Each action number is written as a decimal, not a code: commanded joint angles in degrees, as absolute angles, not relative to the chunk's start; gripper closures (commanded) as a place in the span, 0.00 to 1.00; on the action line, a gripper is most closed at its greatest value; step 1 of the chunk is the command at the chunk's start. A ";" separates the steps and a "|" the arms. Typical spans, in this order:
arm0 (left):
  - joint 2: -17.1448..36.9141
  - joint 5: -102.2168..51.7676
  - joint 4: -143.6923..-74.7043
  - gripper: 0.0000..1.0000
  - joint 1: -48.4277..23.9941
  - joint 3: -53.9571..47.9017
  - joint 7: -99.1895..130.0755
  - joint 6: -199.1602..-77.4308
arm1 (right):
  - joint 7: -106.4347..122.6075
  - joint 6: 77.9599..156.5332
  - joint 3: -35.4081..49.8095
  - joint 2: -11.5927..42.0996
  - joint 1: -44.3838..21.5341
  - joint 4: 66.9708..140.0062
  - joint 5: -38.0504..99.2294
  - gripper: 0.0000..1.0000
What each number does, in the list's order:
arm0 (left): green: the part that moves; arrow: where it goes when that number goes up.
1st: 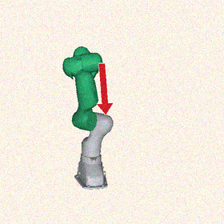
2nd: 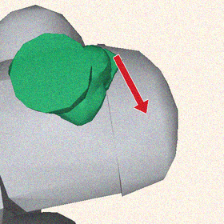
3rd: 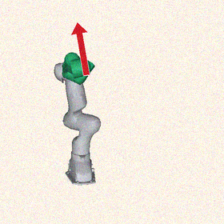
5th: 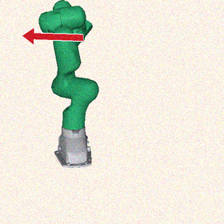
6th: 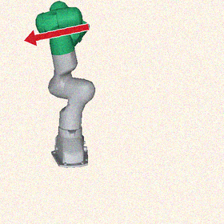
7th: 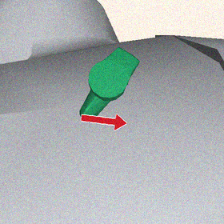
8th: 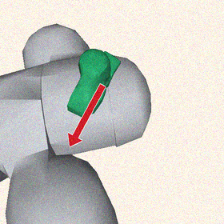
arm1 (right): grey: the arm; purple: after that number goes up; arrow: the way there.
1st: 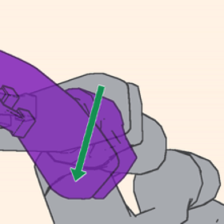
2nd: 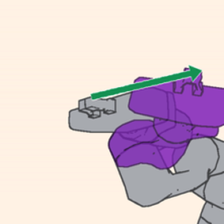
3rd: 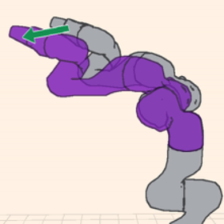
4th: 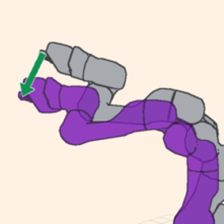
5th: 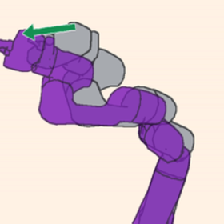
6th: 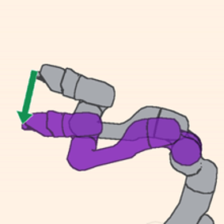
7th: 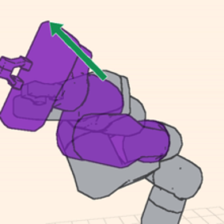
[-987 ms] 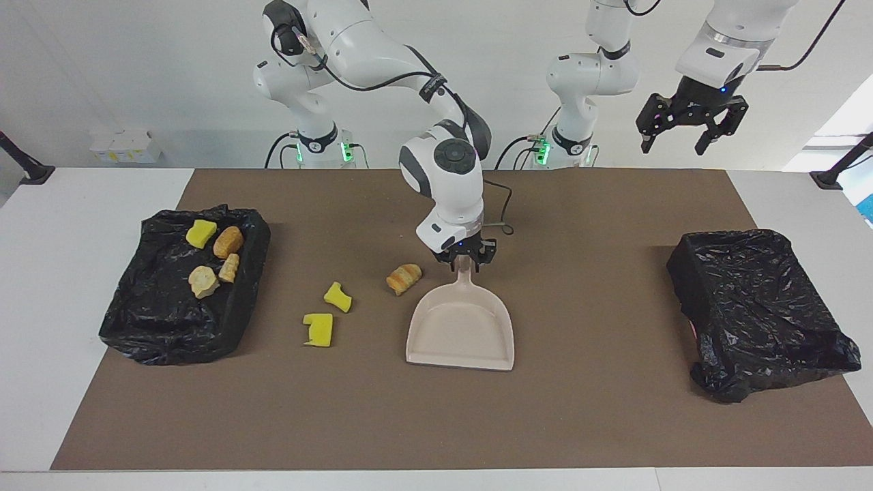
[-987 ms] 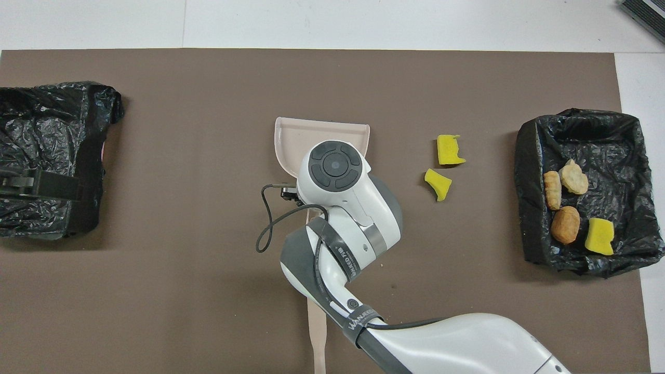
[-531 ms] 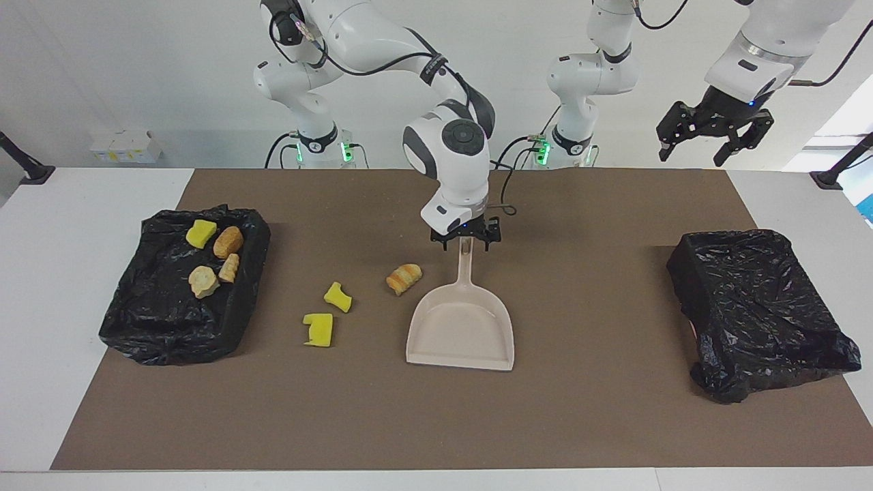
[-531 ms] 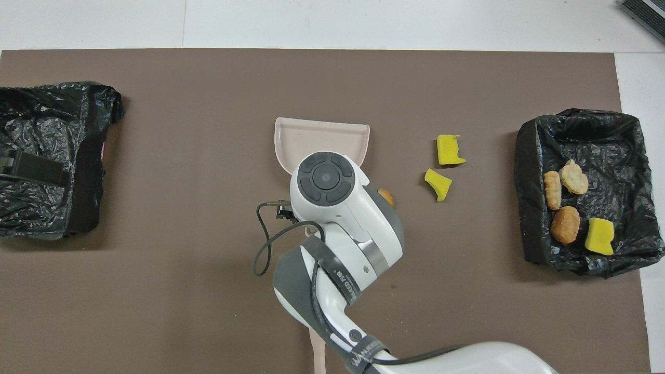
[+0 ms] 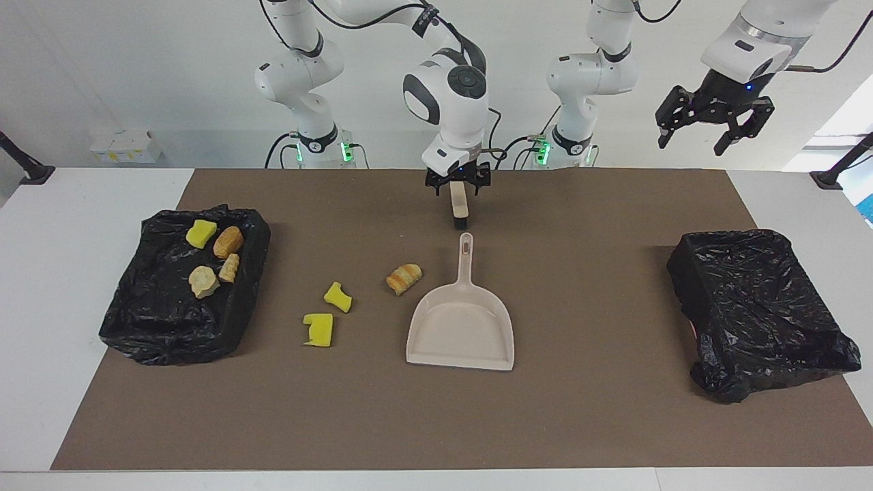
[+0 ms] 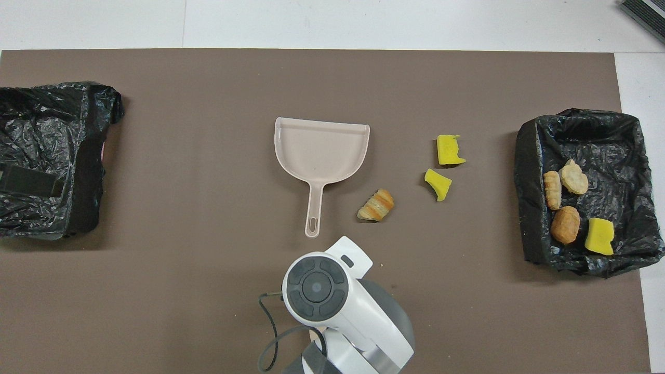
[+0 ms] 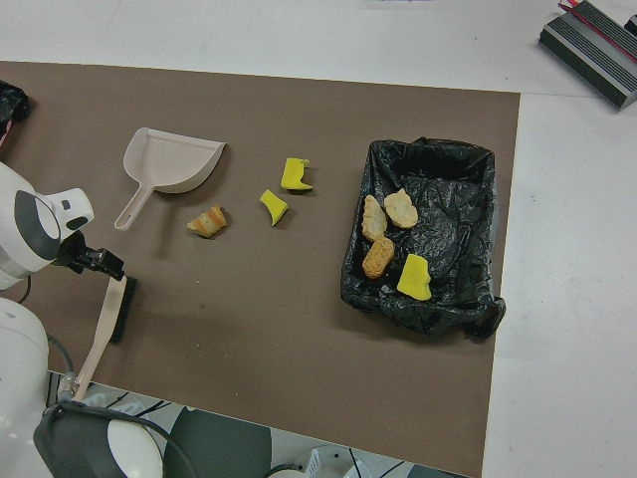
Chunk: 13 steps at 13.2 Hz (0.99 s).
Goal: Sweep and dump trash in bin
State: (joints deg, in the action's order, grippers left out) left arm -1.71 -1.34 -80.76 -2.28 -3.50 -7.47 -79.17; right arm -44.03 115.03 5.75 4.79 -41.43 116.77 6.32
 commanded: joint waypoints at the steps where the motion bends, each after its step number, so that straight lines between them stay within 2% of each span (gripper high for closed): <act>1: -3.16 -1.93 -82.44 0.00 -1.67 -3.60 -8.18 -79.37 | -45.87 120.56 5.62 -2.18 -44.37 127.14 10.27 0.00; 3: -3.16 -1.93 -82.44 0.00 -1.84 -3.69 -7.65 -79.45 | -47.46 123.48 5.62 -5.17 -47.19 131.91 11.34 0.00; 5: -3.08 -1.76 -82.44 0.00 -2.11 -3.69 -8.17 -79.89 | -49.12 125.58 5.62 -5.01 -49.38 134.02 11.34 0.00; 7: -3.34 -1.67 -82.53 0.00 -1.67 -3.69 -7.82 -76.75 | -50.10 129.36 5.62 -4.83 -50.79 137.01 11.34 0.08; 13: -5.36 0.70 -85.61 0.00 -1.58 -3.08 -7.56 -77.25 | -51.06 129.64 5.62 -4.57 -54.49 138.69 11.34 0.27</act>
State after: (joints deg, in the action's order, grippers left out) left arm -3.41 -0.17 -83.03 -1.95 -3.03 -7.49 -76.06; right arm -49.76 128.47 5.75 -3.47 -53.42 137.37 10.13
